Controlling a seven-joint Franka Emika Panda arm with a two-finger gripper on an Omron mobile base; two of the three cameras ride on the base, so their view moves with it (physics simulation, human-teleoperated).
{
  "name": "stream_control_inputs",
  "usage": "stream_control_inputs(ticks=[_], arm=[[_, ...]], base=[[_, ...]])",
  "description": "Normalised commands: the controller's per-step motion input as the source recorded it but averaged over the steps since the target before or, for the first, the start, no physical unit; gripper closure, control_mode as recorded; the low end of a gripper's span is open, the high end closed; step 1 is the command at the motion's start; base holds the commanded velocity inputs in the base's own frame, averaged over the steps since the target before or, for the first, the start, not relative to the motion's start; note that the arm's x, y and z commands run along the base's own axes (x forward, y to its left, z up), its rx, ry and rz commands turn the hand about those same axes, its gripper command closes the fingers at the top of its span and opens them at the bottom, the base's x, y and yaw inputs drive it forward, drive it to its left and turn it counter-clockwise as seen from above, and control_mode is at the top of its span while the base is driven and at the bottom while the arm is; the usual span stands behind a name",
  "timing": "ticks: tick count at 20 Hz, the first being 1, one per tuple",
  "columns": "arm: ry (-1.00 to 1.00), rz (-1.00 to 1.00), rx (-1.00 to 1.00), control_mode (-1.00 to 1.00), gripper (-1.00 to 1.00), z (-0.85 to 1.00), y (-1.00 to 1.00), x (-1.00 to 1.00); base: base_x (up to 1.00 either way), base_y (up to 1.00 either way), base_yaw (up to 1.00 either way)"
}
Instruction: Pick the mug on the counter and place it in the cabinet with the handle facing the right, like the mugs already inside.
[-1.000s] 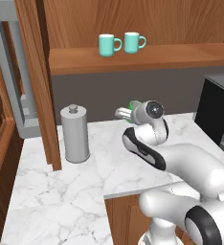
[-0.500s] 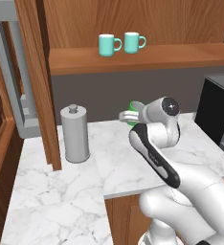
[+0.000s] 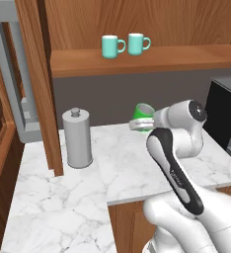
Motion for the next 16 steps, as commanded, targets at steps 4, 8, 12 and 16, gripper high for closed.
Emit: stream_control_inputs(ticks=[4,8,12,16], arm=[[0.0,0.19,0.0,-1.0,1.0,0.49,0.0,-0.55],[0.0,0.16,-0.03,-1.0,1.0,0.6,0.0,-0.62],[0.0,0.14,-0.03,-1.0,1.0,0.61,0.0,-0.62],[0.0,0.11,-0.05,-1.0,1.0,0.41,0.0,-0.47]], base=[[0.0,0.0,0.0],[0.0,0.0,0.0],[0.0,0.0,0.0],[0.0,0.0,0.0]])
